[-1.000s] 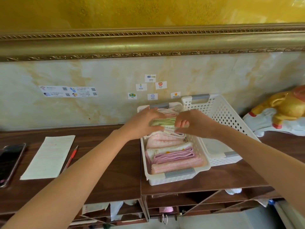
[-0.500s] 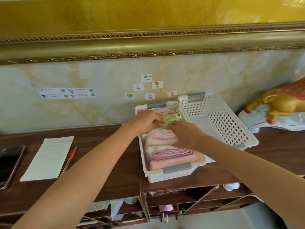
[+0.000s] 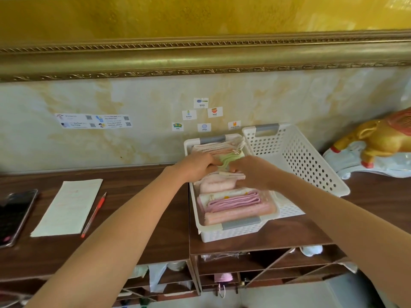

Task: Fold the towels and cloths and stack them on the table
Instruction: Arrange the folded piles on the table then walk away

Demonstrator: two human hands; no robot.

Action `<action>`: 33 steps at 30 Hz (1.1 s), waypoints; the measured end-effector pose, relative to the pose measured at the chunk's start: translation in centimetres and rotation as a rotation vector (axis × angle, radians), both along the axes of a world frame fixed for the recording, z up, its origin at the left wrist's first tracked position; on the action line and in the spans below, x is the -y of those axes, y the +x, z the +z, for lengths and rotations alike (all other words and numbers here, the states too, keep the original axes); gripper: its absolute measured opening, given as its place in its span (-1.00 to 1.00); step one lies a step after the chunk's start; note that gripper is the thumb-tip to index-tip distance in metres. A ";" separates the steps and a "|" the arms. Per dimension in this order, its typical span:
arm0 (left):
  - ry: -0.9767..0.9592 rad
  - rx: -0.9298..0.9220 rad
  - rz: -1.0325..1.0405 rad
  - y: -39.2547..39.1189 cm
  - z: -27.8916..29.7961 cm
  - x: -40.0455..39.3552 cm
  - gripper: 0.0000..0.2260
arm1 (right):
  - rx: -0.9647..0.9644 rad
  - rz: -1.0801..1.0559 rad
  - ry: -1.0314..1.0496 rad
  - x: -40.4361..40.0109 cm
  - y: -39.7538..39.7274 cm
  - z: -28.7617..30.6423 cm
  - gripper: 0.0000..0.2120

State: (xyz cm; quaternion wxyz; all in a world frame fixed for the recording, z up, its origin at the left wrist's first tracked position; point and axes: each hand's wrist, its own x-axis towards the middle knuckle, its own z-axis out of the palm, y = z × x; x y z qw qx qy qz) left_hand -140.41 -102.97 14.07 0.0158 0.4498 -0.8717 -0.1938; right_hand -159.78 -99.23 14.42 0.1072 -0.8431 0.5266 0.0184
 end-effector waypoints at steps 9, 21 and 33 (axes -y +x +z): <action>-0.220 0.335 0.237 -0.9 -2.1 -1.3 -0.45 | -0.234 -0.147 -0.126 2.3 1.5 -1.7 -0.42; -0.157 0.316 0.148 -0.2 -2.6 1.9 -0.44 | -0.239 -0.295 -0.087 3.7 1.8 -3.7 -0.39; -0.173 -0.041 0.408 1.0 1.8 -2.0 -0.52 | 0.056 -0.195 -0.247 3.2 1.3 0.1 -0.50</action>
